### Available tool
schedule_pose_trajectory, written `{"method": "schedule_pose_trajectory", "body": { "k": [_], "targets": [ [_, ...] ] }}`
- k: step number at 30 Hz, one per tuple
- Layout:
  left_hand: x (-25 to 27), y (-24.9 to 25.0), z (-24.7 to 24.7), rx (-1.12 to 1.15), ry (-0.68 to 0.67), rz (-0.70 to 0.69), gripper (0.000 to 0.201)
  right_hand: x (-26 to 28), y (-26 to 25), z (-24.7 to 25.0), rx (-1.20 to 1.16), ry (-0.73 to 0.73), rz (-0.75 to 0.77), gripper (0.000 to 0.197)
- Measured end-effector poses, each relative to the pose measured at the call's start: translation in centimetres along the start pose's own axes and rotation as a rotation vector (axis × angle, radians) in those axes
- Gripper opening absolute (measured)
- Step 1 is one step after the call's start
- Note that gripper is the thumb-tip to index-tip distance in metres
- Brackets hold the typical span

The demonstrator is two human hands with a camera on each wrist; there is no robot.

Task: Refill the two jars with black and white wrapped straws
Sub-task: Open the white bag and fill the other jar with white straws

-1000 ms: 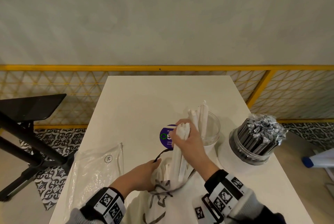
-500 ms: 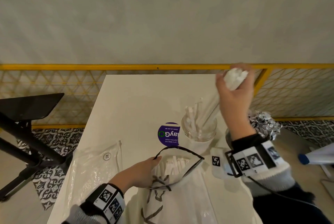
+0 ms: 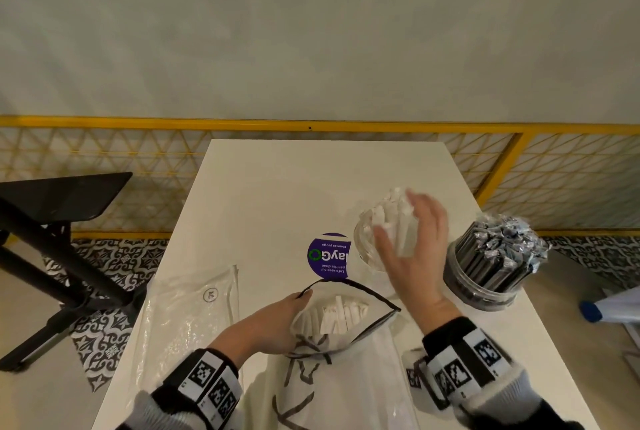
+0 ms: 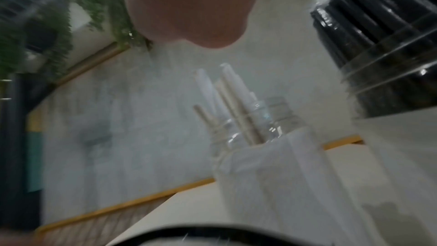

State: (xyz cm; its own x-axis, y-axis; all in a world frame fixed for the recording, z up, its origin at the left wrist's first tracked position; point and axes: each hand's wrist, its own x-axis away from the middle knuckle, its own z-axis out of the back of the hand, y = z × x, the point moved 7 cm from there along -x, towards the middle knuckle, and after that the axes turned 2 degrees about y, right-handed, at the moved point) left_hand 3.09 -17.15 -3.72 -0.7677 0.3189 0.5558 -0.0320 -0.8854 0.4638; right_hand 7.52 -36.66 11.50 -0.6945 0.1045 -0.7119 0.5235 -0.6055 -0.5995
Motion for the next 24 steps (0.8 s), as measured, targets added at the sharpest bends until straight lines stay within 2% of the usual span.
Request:
{"method": "schedule_pose_trajectory", "body": {
  "k": [1, 2, 3, 5, 6, 7, 8, 10, 14, 20, 24],
  "targets": [
    [0.0, -0.1, -0.1, 0.002, -0.007, 0.008, 0.088, 1.3, -1.3, -0.7, -0.059, -0.062, 0.121, 0.035],
    [0.0, -0.2, -0.1, 0.009, -0.012, 0.013, 0.089, 3.0, -2.2, -2.1, -0.104, -0.199, 0.187, 0.019],
    [0.0, -0.3, -0.2, 0.016, -0.011, 0.011, 0.090, 5.0, -2.1, -4.2, -0.102, -0.400, 0.156, 0.011],
    [0.1, -0.1, 0.0, 0.023, 0.005, -0.001, 0.091, 9.4, 0.7, -8.4, 0.123, -0.857, -0.119, 0.023],
    [0.2, 0.1, 0.1, 0.021, 0.008, -0.004, 0.090, 11.4, 2.7, -9.3, 0.355, -1.022, -0.242, 0.034],
    [0.3, 0.3, 0.2, 0.019, 0.009, -0.008, 0.089, 12.6, 4.5, -9.3, 0.558, -1.105, -0.326, 0.045],
    [0.5, 0.6, 0.4, 0.021, 0.011, -0.020, 0.088, 13.3, 5.6, -9.1, 0.681, -1.151, -0.379, 0.053],
    [0.8, 1.3, 0.6, 0.031, 0.021, -0.052, 0.086, 14.4, 6.6, -9.1, 0.760, -1.220, -0.429, 0.064],
    [0.7, 2.0, 0.2, 0.005, 0.019, -0.080, 0.084, 16.9, 7.3, -10.5, 0.835, -1.323, -0.398, 0.071],
    [-0.6, -0.1, -1.2, -0.004, 0.033, -0.045, 0.089, 16.8, 7.8, -10.9, 0.943, -1.312, -0.396, 0.066],
    [-1.4, -0.7, -1.8, -0.008, 0.035, -0.058, 0.090, 17.2, 7.4, -11.7, 0.865, -1.271, -0.442, 0.043]
  ]
}}
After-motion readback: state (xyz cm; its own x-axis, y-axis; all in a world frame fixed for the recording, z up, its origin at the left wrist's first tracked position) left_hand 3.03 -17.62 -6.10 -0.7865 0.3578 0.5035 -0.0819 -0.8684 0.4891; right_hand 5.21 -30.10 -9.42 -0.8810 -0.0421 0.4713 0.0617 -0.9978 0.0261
